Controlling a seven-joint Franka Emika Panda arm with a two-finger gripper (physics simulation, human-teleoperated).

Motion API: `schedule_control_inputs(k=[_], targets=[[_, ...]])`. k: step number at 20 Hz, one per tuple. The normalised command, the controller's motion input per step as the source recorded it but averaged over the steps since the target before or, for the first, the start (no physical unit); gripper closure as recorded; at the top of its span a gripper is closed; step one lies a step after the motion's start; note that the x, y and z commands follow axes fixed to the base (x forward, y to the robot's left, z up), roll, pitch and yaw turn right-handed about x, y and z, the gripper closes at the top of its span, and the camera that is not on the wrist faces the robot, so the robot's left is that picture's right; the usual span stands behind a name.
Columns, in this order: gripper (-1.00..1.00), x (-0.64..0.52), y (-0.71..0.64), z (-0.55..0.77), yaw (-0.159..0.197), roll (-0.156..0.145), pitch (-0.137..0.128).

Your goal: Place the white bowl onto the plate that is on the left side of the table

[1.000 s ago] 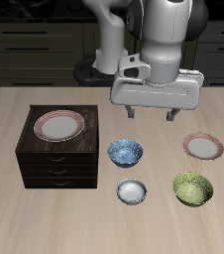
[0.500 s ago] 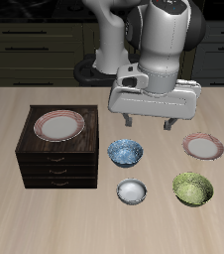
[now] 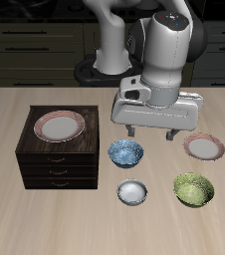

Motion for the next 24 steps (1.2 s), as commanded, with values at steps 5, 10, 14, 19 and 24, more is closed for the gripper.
schedule_control_inputs(k=[5, 10, 14, 19, 24], targets=[[-1.0, 0.05, 0.09, -0.23, -0.011, 0.008, 0.024], [-1.0, 0.05, 0.05, -0.18, -0.006, -0.002, 0.017], [-1.0, 0.06, -0.07, -0.2, -0.011, -0.017, 0.019], [-1.0, 0.07, -0.14, -0.14, -0.009, -0.018, 0.015], [-1.0, 0.02, -0.04, -0.18, 0.011, 0.014, -0.001]])
